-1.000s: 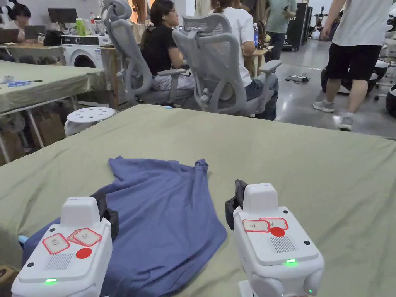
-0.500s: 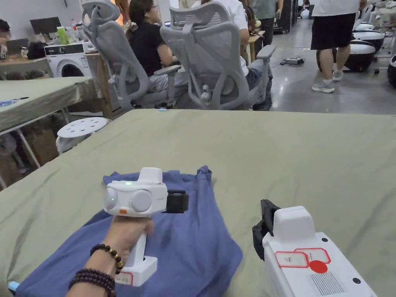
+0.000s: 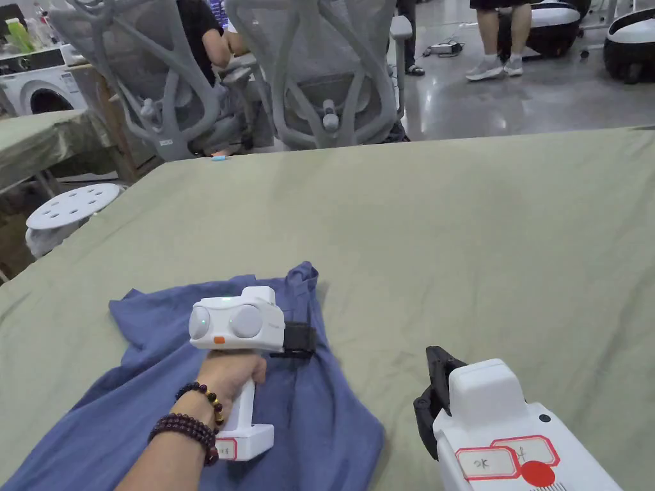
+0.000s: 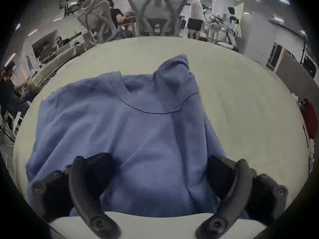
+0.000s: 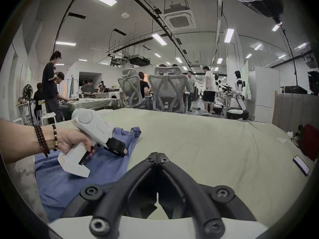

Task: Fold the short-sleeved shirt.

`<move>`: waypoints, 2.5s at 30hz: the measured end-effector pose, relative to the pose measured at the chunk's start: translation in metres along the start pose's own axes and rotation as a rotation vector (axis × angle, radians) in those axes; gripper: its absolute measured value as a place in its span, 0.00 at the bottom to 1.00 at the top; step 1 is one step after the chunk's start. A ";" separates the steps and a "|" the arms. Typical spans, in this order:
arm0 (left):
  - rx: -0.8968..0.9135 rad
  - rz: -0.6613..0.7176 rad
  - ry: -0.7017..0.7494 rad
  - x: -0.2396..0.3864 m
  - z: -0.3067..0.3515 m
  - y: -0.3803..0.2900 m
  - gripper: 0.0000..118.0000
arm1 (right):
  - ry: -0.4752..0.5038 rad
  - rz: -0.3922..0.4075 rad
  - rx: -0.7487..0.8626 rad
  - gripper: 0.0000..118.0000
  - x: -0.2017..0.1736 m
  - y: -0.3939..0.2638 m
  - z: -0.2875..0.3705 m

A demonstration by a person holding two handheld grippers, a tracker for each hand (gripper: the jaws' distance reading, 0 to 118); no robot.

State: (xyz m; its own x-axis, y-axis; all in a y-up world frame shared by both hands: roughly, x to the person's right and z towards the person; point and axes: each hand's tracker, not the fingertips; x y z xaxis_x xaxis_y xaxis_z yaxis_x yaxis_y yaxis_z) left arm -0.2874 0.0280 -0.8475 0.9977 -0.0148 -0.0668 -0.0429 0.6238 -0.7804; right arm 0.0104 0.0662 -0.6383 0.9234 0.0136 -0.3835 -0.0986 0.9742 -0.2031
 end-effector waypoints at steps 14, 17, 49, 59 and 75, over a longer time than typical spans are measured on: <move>0.233 0.048 -0.072 -0.034 0.068 0.014 0.05 | -0.032 -0.013 0.012 0.00 0.015 0.010 0.018; 0.305 -0.009 -0.061 -0.038 0.118 0.040 0.05 | -0.054 -0.026 0.027 0.00 0.027 0.017 0.034; 0.092 -0.500 -0.798 0.513 0.071 -0.049 0.64 | -0.634 -0.114 0.012 0.02 0.248 -0.006 0.235; 0.495 -0.206 -0.668 0.354 0.205 -0.045 0.84 | -0.569 -0.108 -0.009 0.02 0.223 0.011 0.232; 0.676 0.018 -0.153 0.153 0.271 -0.204 0.00 | -0.503 -0.068 0.033 0.05 0.180 0.021 0.215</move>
State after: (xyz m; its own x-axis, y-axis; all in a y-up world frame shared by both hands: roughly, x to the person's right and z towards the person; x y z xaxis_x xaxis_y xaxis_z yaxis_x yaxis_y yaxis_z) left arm -0.1112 0.1099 -0.5301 0.9956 0.0790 0.0511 -0.0661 0.9737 -0.2179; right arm 0.2547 0.1378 -0.5176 0.9924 0.0488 0.1127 -0.0278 0.9831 -0.1808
